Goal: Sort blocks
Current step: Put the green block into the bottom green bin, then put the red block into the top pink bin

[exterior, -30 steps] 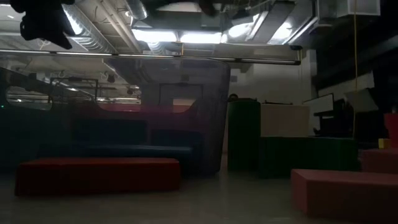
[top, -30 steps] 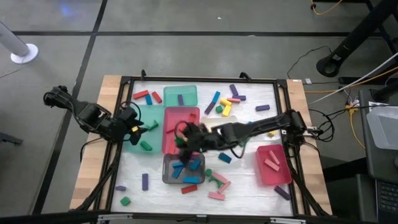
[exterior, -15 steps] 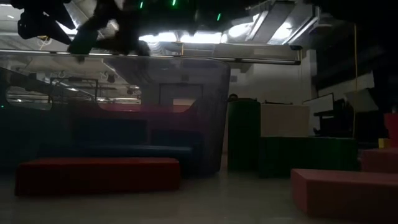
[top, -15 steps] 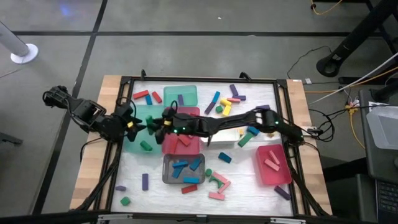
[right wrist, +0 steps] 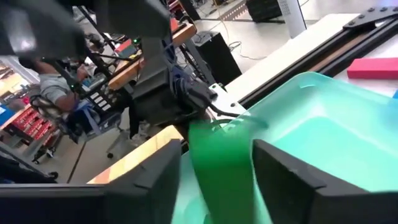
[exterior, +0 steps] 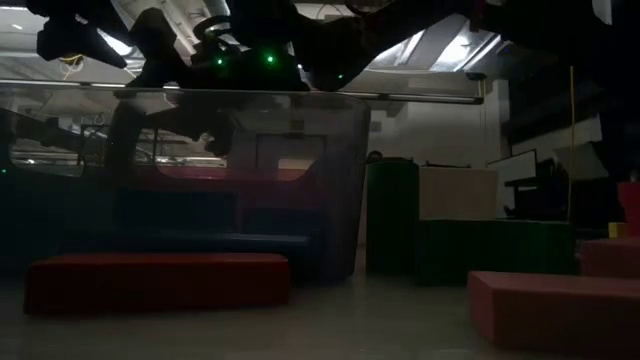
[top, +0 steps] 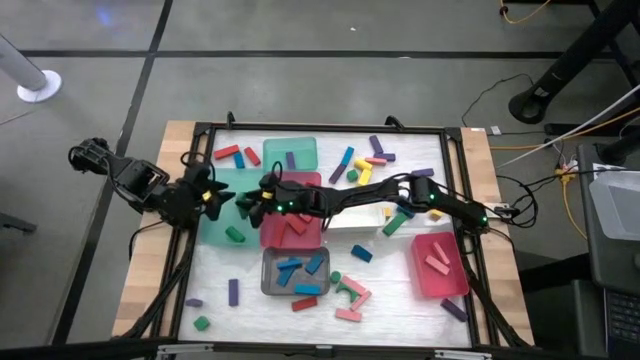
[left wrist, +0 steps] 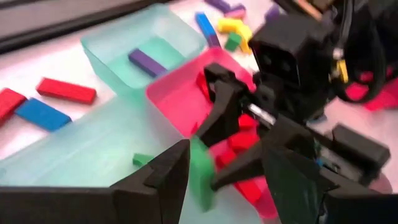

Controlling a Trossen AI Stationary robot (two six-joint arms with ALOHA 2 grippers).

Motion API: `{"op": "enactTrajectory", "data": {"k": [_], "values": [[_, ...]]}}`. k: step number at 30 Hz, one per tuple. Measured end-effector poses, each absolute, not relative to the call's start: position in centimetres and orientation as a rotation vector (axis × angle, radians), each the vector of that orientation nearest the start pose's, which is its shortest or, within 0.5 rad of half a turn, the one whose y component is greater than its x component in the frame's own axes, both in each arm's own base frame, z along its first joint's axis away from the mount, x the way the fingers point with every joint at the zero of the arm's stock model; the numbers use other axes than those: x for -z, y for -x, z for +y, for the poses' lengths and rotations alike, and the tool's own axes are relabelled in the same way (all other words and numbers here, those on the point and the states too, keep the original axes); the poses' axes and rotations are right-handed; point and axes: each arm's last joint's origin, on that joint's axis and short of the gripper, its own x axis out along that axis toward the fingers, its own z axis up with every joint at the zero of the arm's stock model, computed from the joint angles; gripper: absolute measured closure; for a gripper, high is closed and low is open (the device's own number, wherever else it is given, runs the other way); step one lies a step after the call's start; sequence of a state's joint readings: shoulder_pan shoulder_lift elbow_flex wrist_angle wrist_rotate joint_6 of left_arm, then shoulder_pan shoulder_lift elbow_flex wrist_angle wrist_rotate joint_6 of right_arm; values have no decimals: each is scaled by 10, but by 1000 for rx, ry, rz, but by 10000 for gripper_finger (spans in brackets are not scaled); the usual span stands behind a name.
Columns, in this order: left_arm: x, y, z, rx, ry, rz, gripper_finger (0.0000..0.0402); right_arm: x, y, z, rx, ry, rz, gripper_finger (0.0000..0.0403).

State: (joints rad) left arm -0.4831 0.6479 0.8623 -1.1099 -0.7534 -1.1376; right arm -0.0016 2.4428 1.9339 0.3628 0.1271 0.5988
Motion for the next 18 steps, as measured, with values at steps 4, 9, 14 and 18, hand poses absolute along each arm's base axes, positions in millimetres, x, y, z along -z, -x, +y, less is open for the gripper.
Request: {"op": "enactTrajectory", "data": {"k": [4,9,14,18], "values": [[-306,-91,-22,-685,588,399,216,-193,-561,-10,178,-631,94,157],[-307,-93,-17,-753,630,338,216,-204,-559,-21,152,-639,80,127],[-313,-105,-13,-783,639,270,216,-236,-550,-43,62,-633,48,125],[-318,-114,-6,-836,674,195,216,-268,-538,-69,-43,-625,25,133]]}}
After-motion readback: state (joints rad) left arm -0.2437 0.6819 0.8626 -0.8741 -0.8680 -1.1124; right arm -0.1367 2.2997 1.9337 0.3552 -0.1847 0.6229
